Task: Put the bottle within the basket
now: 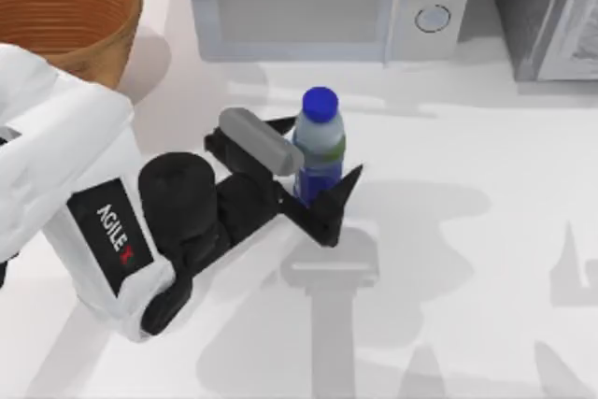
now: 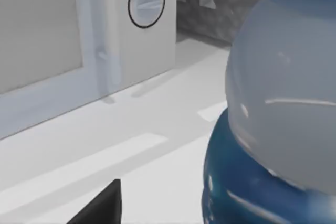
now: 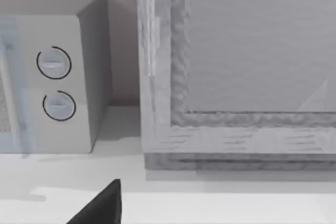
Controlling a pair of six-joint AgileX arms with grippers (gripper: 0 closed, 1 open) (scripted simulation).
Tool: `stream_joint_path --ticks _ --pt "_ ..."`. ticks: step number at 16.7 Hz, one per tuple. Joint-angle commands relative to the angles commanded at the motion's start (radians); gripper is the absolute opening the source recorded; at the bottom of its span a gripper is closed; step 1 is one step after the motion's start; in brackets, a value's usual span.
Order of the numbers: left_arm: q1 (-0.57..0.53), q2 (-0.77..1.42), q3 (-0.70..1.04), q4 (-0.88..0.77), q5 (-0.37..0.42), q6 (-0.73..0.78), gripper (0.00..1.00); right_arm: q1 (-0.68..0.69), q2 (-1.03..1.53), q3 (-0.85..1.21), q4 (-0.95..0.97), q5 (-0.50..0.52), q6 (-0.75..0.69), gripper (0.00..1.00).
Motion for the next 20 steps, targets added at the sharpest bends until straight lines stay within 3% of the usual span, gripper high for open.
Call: stream_joint_path --ticks 7,20 --pt "-0.016 0.029 0.074 -0.046 -0.016 -0.002 1.00 0.000 0.000 0.000 0.000 0.000 0.000 1.00" --pt "-0.016 0.029 0.074 -0.046 -0.016 -0.002 0.02 0.000 0.000 0.000 0.000 0.000 0.000 1.00"
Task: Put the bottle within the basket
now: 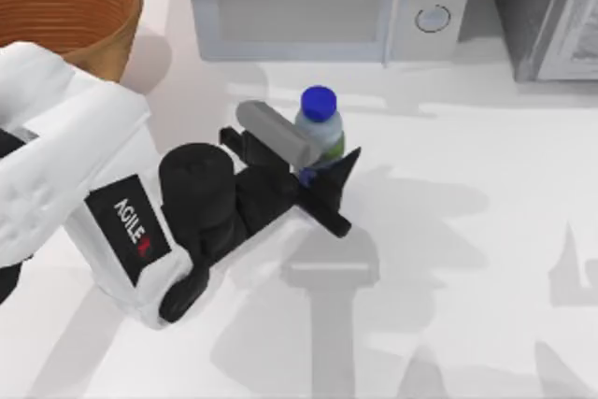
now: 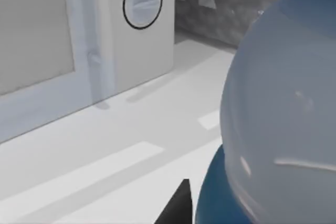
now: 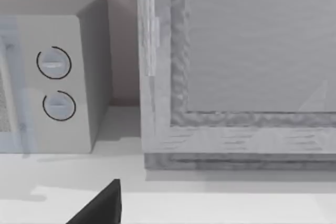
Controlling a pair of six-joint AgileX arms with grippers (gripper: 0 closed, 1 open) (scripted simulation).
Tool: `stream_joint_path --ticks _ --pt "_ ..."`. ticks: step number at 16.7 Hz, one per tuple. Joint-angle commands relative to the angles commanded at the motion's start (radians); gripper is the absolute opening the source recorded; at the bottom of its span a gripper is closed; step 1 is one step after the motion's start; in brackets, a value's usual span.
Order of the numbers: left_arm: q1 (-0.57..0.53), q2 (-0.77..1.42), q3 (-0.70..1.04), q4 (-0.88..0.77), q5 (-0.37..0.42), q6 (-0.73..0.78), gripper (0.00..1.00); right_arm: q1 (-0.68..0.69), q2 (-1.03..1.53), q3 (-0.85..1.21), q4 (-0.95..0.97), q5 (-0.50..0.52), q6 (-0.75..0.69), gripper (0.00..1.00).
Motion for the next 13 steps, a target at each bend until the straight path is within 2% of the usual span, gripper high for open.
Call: stream_joint_path --ticks 10,13 --pt "0.002 -0.002 -0.001 -0.001 0.001 0.002 0.00 0.000 0.000 0.000 0.000 0.000 0.000 1.00" --pt "0.017 -0.041 0.043 -0.059 0.062 0.033 0.00 0.000 0.000 0.000 0.000 0.000 0.000 1.00"
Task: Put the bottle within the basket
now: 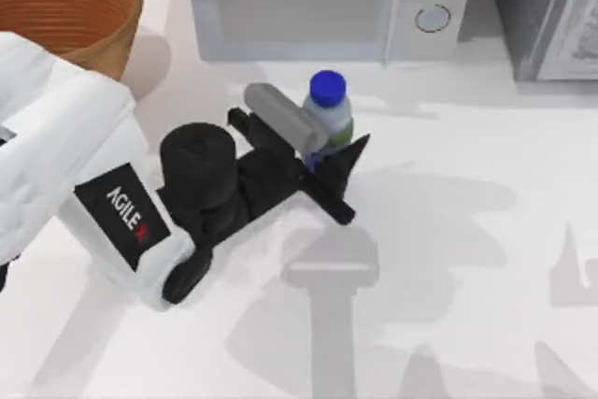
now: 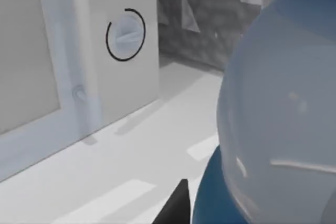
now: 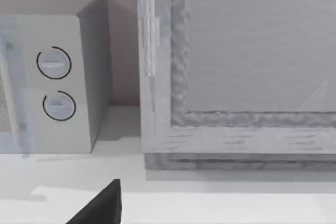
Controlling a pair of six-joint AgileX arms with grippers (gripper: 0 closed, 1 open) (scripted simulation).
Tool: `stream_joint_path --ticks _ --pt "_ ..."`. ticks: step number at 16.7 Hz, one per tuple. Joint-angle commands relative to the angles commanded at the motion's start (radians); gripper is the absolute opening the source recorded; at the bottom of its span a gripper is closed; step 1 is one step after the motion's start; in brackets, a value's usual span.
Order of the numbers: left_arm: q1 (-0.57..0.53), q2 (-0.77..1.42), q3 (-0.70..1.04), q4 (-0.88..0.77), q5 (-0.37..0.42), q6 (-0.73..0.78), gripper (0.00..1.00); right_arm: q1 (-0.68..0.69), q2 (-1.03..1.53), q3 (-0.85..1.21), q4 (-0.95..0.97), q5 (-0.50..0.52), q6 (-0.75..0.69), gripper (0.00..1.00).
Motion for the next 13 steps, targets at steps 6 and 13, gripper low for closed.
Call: stream_joint_path --ticks 6,13 --pt "0.162 -0.170 0.213 -0.347 0.283 0.125 0.00 0.000 0.000 0.000 0.000 0.000 0.000 1.00" --pt "0.556 -0.292 0.501 -0.902 0.649 0.229 0.00 0.000 0.000 0.000 0.000 0.000 0.000 1.00"
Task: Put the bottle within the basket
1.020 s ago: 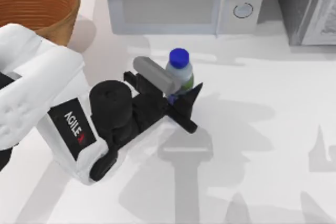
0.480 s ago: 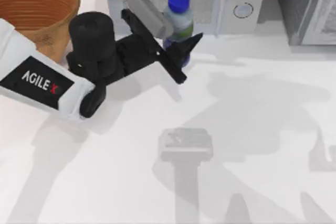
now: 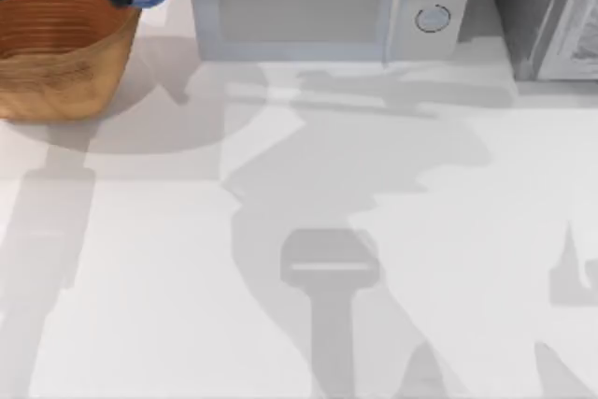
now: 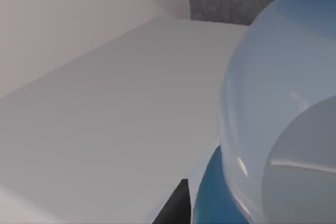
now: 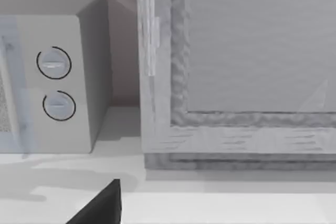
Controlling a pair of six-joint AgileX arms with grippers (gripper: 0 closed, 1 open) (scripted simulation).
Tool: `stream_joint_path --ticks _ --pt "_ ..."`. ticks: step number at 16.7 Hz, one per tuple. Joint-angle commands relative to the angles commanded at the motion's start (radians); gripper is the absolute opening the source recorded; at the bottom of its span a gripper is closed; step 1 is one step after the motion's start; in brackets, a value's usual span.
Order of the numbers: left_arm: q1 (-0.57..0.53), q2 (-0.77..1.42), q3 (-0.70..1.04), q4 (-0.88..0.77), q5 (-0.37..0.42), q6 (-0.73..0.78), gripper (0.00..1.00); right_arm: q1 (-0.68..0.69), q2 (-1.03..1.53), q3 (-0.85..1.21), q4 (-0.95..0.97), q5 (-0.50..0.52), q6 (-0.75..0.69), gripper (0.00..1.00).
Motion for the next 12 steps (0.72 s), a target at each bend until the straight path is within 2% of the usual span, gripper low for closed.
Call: stream_joint_path --ticks 4,7,12 --pt "0.236 -0.015 0.143 -0.238 0.150 0.013 0.00 0.000 0.000 0.000 0.000 0.000 0.000 1.00" --pt "0.360 -0.019 0.217 -0.337 0.212 0.012 0.00 0.000 0.000 0.000 0.000 0.000 0.000 1.00" --pt "0.403 -0.022 0.243 -0.367 0.231 0.010 0.00 0.000 0.000 0.000 0.000 0.000 0.000 1.00"
